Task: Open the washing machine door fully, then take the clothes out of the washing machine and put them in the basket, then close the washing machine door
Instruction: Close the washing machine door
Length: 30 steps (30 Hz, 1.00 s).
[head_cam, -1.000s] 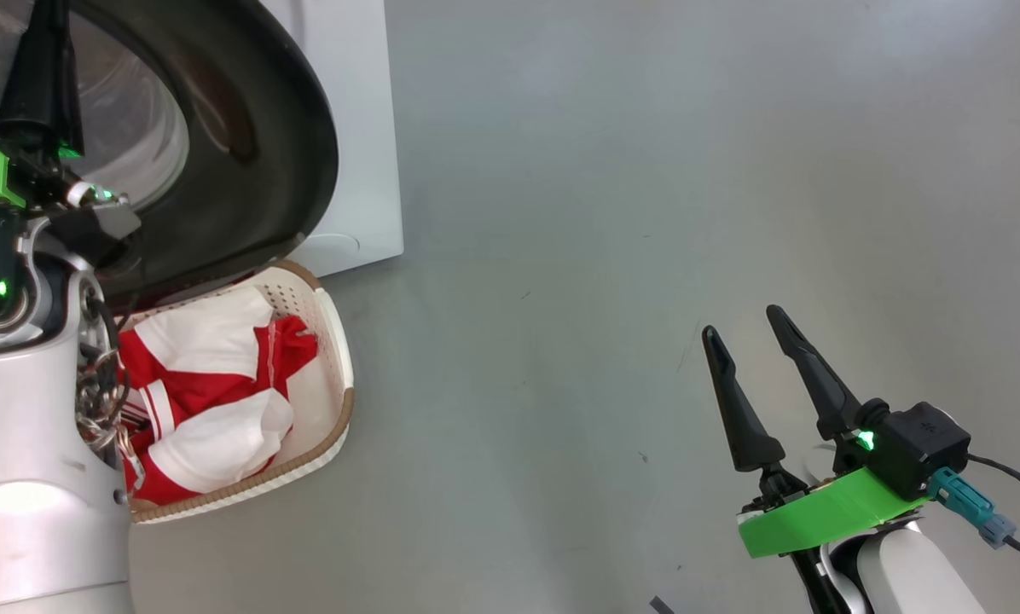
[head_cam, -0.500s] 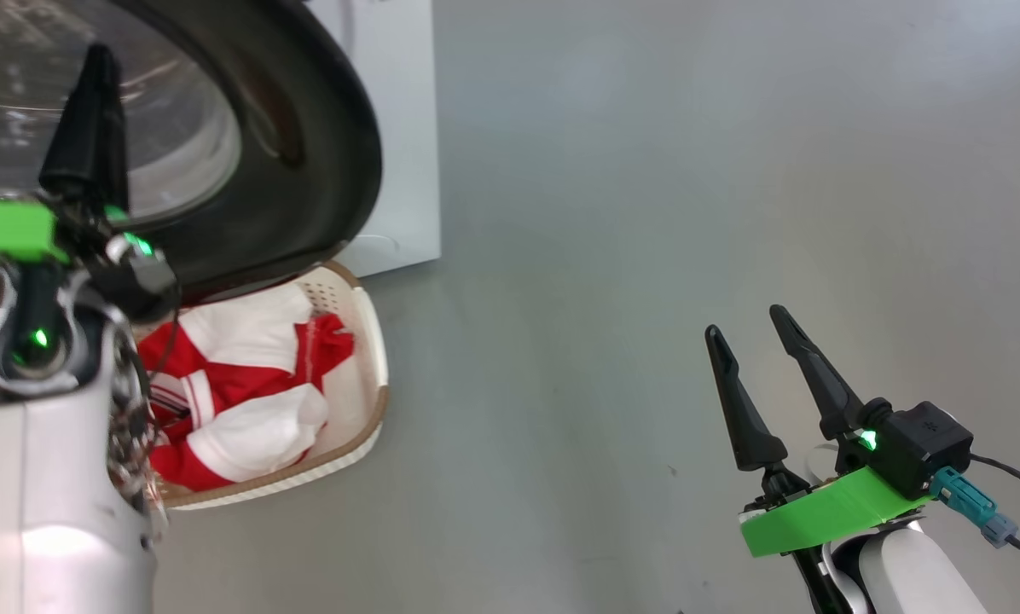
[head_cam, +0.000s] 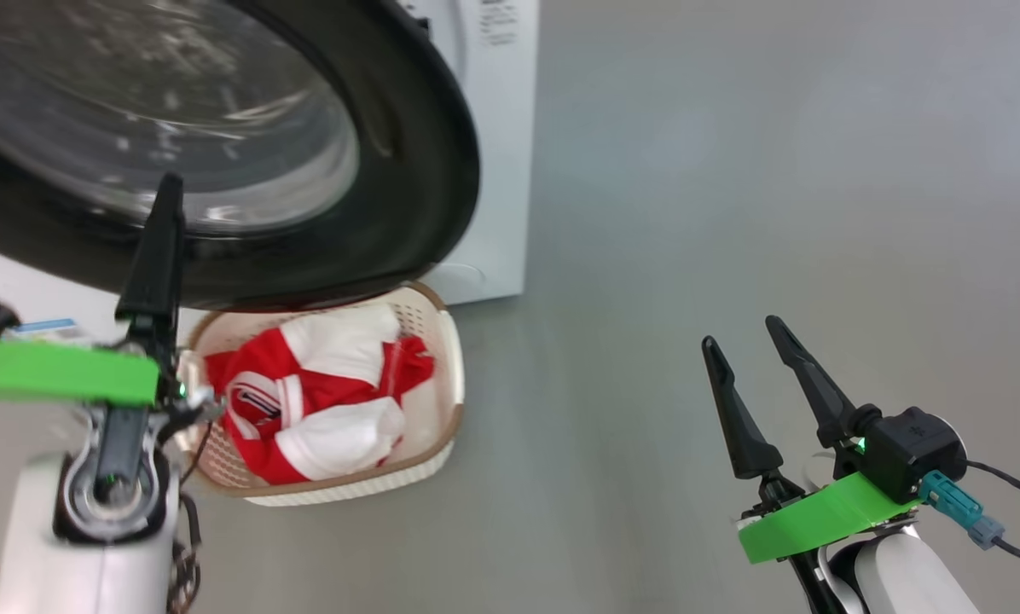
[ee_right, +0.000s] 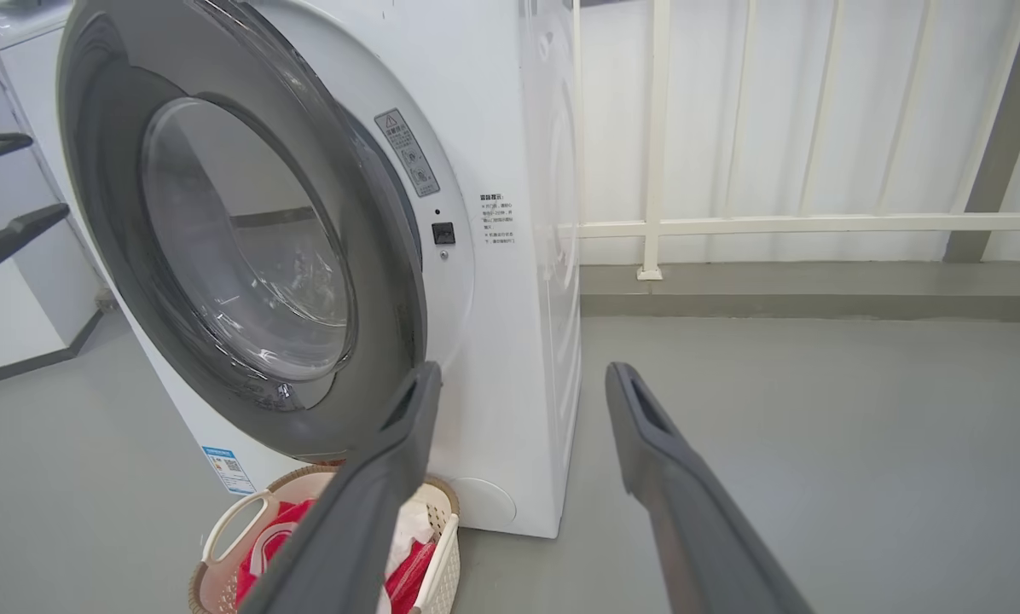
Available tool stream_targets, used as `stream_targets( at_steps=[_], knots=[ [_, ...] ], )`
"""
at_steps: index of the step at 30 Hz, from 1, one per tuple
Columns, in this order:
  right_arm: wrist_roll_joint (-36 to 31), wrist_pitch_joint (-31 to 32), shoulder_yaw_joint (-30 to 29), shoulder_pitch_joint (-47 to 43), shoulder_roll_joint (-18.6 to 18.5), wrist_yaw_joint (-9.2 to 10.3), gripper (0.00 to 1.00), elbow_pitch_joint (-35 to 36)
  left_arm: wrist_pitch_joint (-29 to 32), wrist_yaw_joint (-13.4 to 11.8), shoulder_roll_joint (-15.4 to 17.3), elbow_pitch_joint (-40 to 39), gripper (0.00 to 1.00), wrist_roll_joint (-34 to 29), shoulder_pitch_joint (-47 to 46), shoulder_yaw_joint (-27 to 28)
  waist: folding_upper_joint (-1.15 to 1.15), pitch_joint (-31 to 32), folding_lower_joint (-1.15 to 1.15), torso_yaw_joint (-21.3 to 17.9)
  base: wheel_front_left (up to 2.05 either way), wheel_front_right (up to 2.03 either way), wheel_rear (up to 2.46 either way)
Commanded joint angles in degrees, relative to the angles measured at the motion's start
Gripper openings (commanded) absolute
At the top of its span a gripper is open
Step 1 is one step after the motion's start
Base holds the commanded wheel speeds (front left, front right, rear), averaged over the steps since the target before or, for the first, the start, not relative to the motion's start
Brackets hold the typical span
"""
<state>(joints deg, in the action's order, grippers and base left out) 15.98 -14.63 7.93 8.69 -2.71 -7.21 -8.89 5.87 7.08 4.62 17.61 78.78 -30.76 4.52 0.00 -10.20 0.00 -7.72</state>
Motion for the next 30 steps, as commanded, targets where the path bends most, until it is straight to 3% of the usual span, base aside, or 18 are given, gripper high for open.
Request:
stream_targets(
  at_steps=[1,8,14,30],
  knots=[
    [-0.8,-0.4,1.1,0.2,-0.2,-0.28,1.00,1.1,-1.3,0.4,2.0,-2.9,1.00,-1.6,1.4,1.3,0.00,2.7,0.00,2.9,0.00,0.00,0.00],
    [-1.4,-0.4,0.8,-0.9,-0.2,-0.28,1.00,0.7,-9.4,-0.3,5.7,-9.3,1.00,-16.8,9.9,-2.0,0.00,5.4,0.00,5.0,0.00,0.00,0.00],
    [-1.9,-0.4,0.2,-2.1,-0.2,-0.28,1.00,0.7,-15.9,-3.4,7.4,-13.6,1.00,-28.6,17.1,-4.6,0.00,7.4,0.00,5.9,0.00,0.00,0.00],
    [-3.3,-0.4,-0.4,-4.4,-0.2,-0.28,1.00,0.8,-20.4,-10.5,8.6,-23.2,1.00,-46.8,31.6,-7.7,0.00,10.8,0.00,6.0,0.00,0.00,0.00]
  ],
)
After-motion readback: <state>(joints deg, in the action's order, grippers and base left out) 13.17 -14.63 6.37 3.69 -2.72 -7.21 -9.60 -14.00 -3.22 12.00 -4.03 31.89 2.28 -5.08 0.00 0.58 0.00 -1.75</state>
